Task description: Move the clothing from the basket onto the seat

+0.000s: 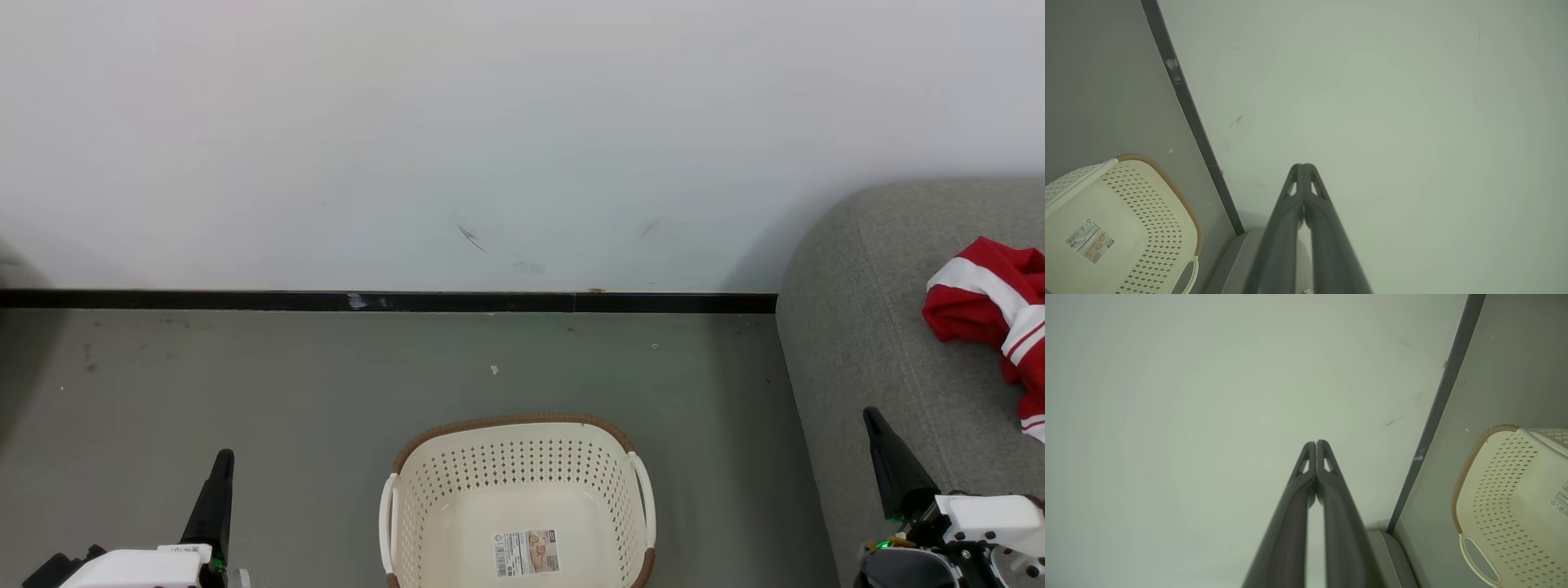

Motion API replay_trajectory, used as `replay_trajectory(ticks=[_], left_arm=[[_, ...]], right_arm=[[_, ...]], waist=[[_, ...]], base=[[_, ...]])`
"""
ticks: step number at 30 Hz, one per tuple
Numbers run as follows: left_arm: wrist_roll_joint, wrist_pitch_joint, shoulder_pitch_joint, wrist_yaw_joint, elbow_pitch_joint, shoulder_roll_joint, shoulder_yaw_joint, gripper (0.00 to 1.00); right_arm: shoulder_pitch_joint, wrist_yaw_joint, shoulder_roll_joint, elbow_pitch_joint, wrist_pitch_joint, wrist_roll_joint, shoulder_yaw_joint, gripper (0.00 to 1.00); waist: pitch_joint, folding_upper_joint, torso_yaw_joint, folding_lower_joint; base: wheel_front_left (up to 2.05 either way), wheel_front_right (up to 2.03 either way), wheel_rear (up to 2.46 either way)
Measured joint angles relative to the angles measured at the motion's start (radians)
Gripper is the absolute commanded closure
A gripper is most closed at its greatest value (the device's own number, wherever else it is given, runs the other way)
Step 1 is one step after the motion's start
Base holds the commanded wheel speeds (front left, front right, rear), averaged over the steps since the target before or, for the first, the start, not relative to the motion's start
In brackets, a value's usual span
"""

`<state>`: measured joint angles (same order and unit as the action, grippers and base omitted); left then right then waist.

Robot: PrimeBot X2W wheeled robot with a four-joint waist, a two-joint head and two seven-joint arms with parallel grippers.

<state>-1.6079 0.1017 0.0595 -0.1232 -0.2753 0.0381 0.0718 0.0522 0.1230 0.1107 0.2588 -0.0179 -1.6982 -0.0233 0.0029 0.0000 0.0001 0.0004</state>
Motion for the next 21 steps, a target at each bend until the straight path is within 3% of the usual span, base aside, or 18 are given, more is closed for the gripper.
replay_trajectory(ticks=[21], left_arm=[[0.0, 0.002, 0.0, 0.0, 0.0, 0.0, 0.0, 1.0]], right_arm=[[0.0, 0.0, -0.001, 0.001, -0.001, 0.0, -0.003, 1.0]], waist=[[0.0, 0.0, 0.0, -0.0001]], base=[[0.0, 0.0, 0.0]])
